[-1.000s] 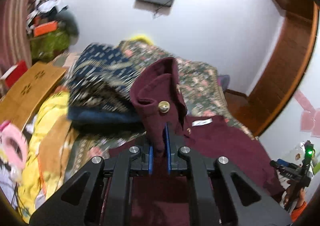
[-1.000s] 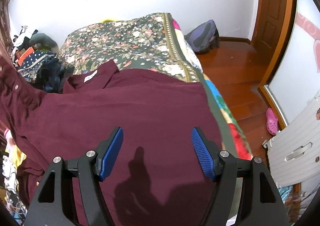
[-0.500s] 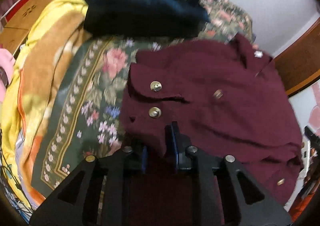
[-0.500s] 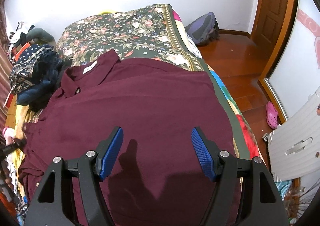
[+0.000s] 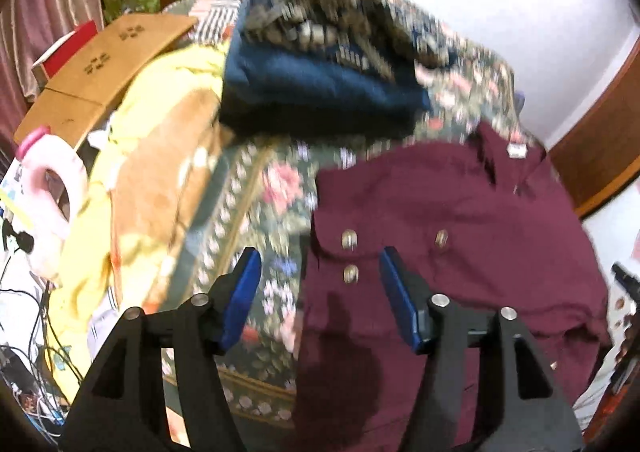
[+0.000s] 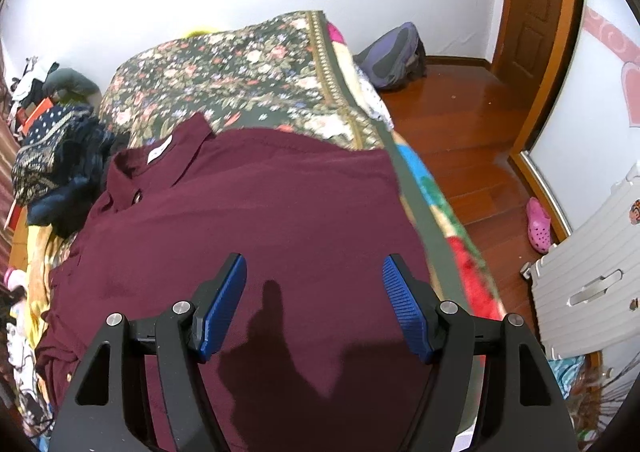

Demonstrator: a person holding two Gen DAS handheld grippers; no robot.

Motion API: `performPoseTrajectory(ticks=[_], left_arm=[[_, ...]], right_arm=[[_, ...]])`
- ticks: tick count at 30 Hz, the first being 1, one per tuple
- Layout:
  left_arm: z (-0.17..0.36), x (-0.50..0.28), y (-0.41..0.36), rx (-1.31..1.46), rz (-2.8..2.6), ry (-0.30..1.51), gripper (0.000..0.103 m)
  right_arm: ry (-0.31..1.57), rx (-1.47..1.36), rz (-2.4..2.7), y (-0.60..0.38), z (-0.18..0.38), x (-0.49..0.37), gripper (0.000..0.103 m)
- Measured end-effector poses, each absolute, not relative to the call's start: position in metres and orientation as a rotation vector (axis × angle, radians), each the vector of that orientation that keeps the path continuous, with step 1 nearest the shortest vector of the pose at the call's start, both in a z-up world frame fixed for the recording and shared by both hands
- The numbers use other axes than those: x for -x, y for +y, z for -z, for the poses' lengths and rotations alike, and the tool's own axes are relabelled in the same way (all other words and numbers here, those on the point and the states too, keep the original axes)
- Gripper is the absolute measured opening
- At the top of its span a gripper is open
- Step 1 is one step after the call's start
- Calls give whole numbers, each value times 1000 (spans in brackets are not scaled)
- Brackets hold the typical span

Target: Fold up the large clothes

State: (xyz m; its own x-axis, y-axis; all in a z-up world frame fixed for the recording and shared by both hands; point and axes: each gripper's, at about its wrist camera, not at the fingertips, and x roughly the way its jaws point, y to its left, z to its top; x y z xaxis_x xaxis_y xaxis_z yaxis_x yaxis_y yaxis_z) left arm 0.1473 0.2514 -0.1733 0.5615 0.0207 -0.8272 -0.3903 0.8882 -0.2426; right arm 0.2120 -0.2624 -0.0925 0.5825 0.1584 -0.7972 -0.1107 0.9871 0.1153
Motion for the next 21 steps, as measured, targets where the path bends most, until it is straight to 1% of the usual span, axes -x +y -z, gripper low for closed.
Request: performPoseTrajectory(ticks=[6, 11, 13, 16, 19, 21], left_arm=[[153, -161, 268, 412, -274, 944, 61], [142, -178, 275, 246, -301, 968, 61], [141, -189, 283, 191, -328, 974, 63], [154, -209, 295, 166, -333, 1004, 63], [183, -224, 295, 216, -277, 1067, 63], [213, -232, 290, 295, -211, 1115, 63]], right_arm=[[933, -84, -110, -286, 89, -213, 67], [956, -112, -77, -302, 95, -210, 67], [968, -123, -76, -306, 97, -213, 67], [975, -134, -88, -307, 99, -223, 67], [990, -137, -95, -306, 104, -237, 67], [1004, -116, -88, -304, 108, -248, 67]])
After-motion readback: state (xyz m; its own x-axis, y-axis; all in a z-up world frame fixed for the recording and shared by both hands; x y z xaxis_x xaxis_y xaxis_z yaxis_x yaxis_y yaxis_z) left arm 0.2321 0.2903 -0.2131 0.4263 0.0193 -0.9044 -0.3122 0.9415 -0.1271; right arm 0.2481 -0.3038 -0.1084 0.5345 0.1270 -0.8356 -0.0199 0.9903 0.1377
